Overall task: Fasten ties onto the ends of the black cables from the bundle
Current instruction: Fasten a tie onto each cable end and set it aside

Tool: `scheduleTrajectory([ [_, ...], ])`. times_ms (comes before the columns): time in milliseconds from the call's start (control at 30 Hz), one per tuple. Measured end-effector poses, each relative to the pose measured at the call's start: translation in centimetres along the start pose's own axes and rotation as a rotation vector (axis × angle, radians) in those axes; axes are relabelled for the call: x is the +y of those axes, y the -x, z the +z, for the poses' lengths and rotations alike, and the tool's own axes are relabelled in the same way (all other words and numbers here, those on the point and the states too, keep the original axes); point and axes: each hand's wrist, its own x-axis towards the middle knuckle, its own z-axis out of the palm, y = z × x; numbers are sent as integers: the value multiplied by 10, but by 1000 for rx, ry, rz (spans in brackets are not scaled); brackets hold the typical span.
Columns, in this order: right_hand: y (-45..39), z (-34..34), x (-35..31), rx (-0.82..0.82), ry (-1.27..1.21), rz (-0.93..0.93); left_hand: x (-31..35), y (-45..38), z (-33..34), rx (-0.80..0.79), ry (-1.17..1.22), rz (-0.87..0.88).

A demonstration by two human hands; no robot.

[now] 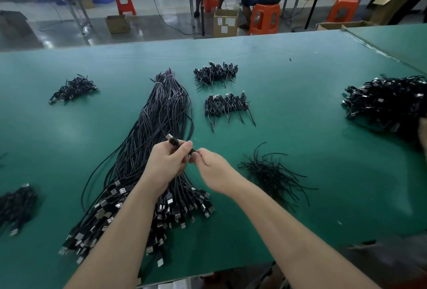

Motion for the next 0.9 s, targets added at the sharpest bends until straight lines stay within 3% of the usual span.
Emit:
scheduleTrajectory([
  [133, -4, 0, 9, -32, -170, 35, -5, -2, 1, -10, 58, -27],
  [300, -4, 6, 19, -69, -169, 22, -14, -7, 1, -25, 37, -36],
  [500, -4, 15, 30, 109, -32, -21, -23, -16, 9, 2, 47, -100],
  [733, -12, 27, 43, 114, -403, 161, -27, -27, 25, 8, -86, -202],
  [833, -17, 32, 47, 174, -375, 212, -26, -30, 40, 139, -154, -223],
  [900, -16, 33, 51, 241, -359, 216, -24, -30, 51, 346, -342, -68],
])
